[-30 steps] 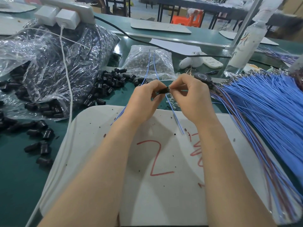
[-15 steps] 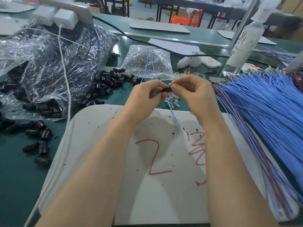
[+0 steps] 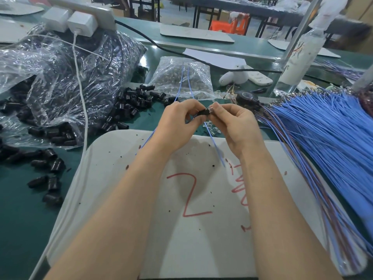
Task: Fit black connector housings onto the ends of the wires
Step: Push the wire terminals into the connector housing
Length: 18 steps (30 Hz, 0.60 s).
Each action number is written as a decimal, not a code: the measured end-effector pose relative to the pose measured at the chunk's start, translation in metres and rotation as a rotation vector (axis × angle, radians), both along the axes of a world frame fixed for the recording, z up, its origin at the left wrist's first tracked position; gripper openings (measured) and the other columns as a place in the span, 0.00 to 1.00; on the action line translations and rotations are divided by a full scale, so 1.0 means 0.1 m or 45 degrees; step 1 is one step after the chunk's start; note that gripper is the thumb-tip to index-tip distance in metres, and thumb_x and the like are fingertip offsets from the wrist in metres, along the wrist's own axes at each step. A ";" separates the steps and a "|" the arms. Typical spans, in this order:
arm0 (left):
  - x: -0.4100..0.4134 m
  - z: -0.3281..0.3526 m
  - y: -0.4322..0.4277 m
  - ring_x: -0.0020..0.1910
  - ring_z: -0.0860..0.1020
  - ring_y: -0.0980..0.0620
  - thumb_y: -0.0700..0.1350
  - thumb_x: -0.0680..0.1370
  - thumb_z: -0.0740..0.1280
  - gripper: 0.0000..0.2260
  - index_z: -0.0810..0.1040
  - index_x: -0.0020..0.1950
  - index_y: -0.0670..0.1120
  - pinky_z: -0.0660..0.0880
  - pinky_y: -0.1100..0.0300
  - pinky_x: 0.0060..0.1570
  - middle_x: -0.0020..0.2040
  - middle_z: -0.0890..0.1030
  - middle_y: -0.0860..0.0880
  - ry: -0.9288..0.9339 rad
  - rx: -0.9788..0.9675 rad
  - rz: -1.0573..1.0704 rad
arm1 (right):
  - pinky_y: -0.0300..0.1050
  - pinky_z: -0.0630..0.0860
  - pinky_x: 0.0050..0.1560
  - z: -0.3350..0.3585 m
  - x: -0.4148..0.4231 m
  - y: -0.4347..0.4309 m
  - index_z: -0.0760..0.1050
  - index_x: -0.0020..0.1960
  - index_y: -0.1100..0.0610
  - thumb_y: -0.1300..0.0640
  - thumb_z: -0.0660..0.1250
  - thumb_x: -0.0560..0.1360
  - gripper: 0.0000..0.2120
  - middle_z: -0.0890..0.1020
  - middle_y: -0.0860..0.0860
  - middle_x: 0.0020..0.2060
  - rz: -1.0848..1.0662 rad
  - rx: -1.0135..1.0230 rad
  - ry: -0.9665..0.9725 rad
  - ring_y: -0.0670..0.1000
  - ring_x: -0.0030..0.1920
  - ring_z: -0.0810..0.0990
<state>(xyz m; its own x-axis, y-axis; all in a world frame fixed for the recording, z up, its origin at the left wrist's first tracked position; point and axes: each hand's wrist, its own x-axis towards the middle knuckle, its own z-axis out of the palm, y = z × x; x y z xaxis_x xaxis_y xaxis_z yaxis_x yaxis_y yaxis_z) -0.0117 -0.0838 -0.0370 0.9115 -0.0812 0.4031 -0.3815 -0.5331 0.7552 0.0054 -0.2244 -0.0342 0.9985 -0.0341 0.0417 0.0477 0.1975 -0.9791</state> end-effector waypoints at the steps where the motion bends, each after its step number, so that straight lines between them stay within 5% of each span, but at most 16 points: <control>1: 0.00 0.00 -0.01 0.39 0.72 0.50 0.41 0.75 0.69 0.03 0.81 0.48 0.46 0.66 0.65 0.41 0.39 0.80 0.47 -0.006 0.007 0.010 | 0.37 0.80 0.45 -0.01 0.00 0.02 0.77 0.39 0.61 0.64 0.67 0.76 0.07 0.83 0.50 0.31 0.010 0.014 0.002 0.46 0.36 0.83; 13: 0.00 0.05 -0.03 0.38 0.75 0.51 0.42 0.75 0.70 0.05 0.81 0.50 0.47 0.71 0.62 0.44 0.41 0.82 0.49 0.020 -0.046 0.142 | 0.36 0.78 0.42 0.04 -0.04 0.14 0.79 0.46 0.58 0.54 0.58 0.82 0.14 0.82 0.51 0.37 -0.015 0.021 0.086 0.47 0.38 0.81; 16: -0.06 0.35 -0.10 0.43 0.81 0.54 0.43 0.76 0.69 0.05 0.80 0.51 0.46 0.76 0.63 0.48 0.42 0.83 0.52 -0.011 -0.277 0.120 | 0.44 0.76 0.53 0.13 -0.10 0.18 0.76 0.61 0.60 0.43 0.50 0.82 0.25 0.82 0.54 0.48 0.302 0.064 0.159 0.51 0.50 0.80; 18: -0.04 0.65 -0.15 0.43 0.82 0.58 0.44 0.77 0.68 0.05 0.79 0.51 0.46 0.77 0.61 0.49 0.42 0.83 0.55 -0.086 -0.423 0.112 | 0.47 0.77 0.53 0.25 -0.18 0.19 0.76 0.57 0.61 0.41 0.47 0.82 0.28 0.82 0.53 0.41 0.518 0.153 0.174 0.51 0.45 0.82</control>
